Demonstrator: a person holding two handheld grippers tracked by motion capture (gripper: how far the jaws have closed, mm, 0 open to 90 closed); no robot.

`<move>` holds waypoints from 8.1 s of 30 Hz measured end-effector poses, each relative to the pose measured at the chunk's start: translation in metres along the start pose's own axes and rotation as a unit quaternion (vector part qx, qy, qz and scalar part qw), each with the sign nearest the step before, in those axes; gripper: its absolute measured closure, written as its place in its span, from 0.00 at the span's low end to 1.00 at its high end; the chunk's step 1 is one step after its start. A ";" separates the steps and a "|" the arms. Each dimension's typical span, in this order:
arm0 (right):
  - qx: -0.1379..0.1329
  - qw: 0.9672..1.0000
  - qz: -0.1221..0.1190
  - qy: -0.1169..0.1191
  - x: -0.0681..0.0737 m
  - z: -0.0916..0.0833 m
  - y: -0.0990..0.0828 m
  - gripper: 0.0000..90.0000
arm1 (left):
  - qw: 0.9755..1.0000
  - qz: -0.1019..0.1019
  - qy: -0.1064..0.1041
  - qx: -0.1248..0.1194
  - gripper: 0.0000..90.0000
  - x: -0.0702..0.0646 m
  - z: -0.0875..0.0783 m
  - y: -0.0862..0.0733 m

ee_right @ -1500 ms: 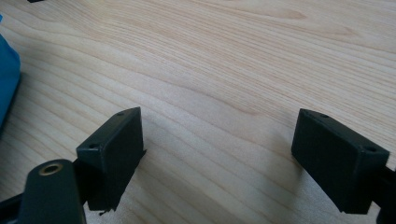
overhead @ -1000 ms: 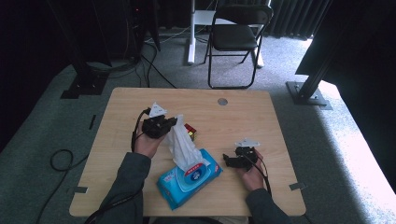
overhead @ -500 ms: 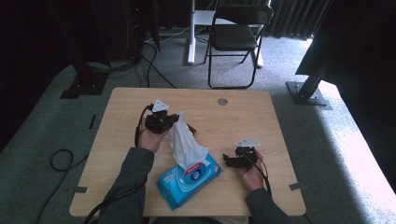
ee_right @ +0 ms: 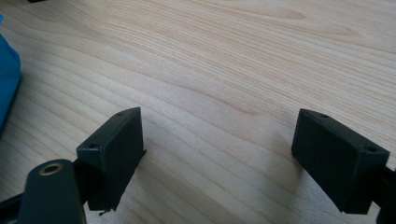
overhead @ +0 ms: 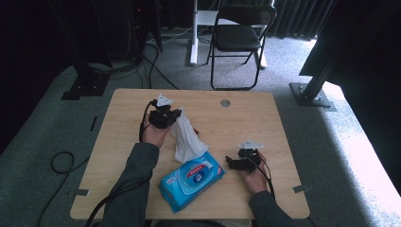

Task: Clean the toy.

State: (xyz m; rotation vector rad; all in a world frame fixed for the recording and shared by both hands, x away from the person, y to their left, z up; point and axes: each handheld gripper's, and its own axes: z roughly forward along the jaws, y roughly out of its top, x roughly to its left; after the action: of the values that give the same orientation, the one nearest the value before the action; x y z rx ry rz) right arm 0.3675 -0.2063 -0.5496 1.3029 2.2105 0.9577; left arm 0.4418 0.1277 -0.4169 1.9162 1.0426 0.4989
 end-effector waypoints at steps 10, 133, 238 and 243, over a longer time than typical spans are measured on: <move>0.000 1.000 0.001 0.000 0.000 0.000 0.000 0.18 | 1.000 0.017 -0.001 0.004 0.98 -0.010 0.017 -0.006; -0.023 0.991 -0.036 0.128 0.043 0.039 0.057 0.67 | 0.984 0.084 -0.054 0.147 0.96 -0.033 0.032 -0.064; -0.046 0.992 -0.029 0.111 0.043 0.050 0.060 0.36 | 0.987 0.099 -0.041 0.123 0.96 -0.072 0.074 -0.031; -0.047 0.992 -0.033 0.114 0.042 0.050 0.059 0.37 | 0.986 0.109 -0.033 0.121 0.95 -0.071 0.074 -0.031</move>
State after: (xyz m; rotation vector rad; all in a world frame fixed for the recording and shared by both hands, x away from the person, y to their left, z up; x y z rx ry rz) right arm 0.4143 -0.1321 -0.5406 1.1208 2.3276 1.2221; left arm 0.4364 0.0407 -0.4788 2.2622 0.8871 0.4445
